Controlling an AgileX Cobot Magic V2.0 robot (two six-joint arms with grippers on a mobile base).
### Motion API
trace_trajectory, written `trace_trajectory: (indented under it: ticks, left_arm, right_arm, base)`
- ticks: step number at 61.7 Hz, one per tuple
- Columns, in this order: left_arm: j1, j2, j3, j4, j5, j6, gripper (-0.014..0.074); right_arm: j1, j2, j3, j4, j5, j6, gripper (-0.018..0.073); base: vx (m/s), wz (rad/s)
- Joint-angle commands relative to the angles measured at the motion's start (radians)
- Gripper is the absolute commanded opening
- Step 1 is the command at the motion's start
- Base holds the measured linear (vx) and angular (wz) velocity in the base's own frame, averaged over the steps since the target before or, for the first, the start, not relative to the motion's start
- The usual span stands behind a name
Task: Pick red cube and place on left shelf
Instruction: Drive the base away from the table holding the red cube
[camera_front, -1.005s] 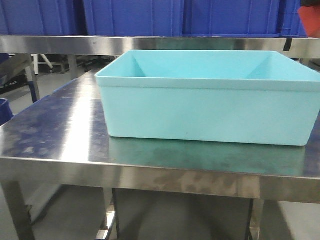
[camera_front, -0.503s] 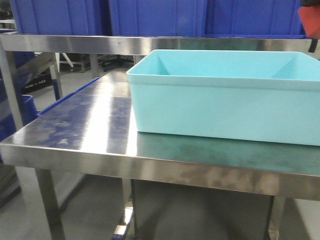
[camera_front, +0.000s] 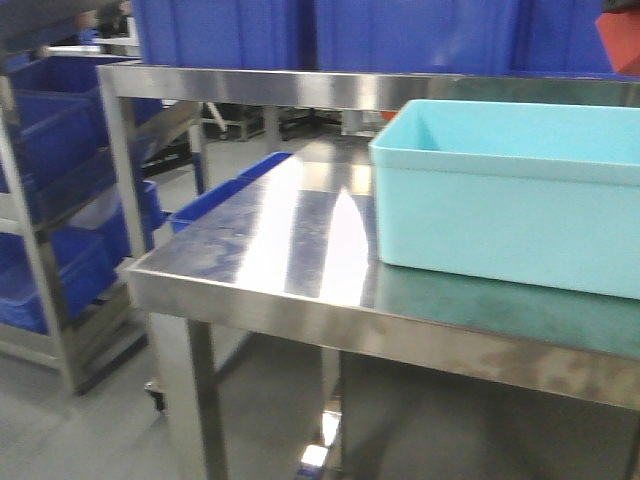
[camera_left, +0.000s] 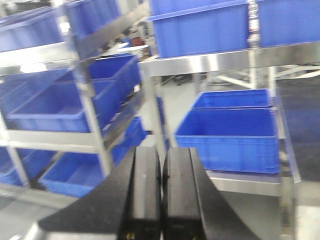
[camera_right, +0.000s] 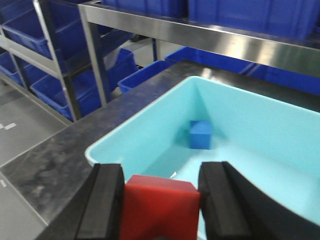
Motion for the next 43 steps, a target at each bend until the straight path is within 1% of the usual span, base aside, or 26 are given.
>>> trace_trajectory:
  ticks: [1,29,43]
  left_arm:
    - [-0.007,0.0,0.022,-0.005,-0.09,0.001,0.0106]
    - [-0.007,0.0,0.022,-0.005,-0.09,0.001,0.0106]
    - [-0.007,0.0,0.022,-0.005,-0.09,0.001,0.0106]
  right_arm:
    - [-0.006,-0.011,-0.029,-0.001,-0.091,0.0,0.0059]
    - [-0.006,-0.011,-0.029,-0.001,-0.091,0.0,0.0059]
    - [-0.006,-0.011,-0.029,-0.001,-0.091,0.0,0.0059]
  base:
    - [-0.07,0.43]
    - [-0.03,0.37]
    - [-0.02,0.5]
